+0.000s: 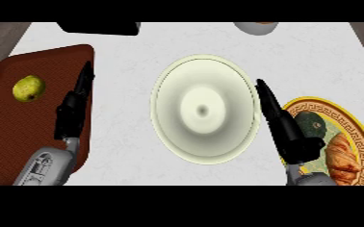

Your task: Pick the squash from the plate and place it in the bowl

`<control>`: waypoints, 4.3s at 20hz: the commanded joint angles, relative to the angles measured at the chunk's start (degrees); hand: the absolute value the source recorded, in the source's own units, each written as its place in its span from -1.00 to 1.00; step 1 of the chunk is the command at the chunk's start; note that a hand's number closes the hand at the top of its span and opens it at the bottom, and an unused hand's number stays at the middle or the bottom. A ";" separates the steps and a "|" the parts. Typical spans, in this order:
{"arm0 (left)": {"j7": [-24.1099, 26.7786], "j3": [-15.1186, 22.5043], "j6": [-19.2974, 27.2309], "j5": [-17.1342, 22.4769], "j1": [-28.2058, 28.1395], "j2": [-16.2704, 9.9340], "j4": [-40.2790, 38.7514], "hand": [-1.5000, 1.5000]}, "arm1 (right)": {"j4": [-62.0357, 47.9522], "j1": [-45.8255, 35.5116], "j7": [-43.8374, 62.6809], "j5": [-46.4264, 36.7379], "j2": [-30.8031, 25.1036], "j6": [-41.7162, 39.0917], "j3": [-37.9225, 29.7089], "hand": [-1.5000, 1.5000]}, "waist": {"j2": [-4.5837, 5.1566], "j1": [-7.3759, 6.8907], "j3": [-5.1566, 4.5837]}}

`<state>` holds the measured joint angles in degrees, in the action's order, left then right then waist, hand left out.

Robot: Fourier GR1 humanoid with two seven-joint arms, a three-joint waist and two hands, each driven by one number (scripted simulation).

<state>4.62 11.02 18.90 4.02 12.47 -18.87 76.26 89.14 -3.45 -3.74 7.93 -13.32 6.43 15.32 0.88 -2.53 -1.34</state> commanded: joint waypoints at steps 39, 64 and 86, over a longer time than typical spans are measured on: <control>-0.62 -16.42 -11.58 14.18 -0.32 -7.17 7.51 0.00 | 44.31 -4.03 76.15 -40.08 -13.44 -33.36 0.49 -1.00 | -0.93 2.79 1.15; -4.78 -17.61 -11.61 8.84 2.21 -2.69 9.21 0.00 | 21.07 1.19 52.18 -47.41 -10.34 -27.21 -10.80 -1.00 | -0.87 2.62 1.35; -4.90 -21.39 -14.59 4.55 -0.91 1.05 13.37 0.00 | 6.76 -0.62 37.91 -55.45 -3.15 -23.53 -13.74 -1.00 | -0.91 2.45 1.35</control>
<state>0.74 -11.24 2.79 10.41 13.47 -19.89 86.07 98.56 -2.67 35.22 -46.57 -17.62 -17.20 2.40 0.00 -0.01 0.01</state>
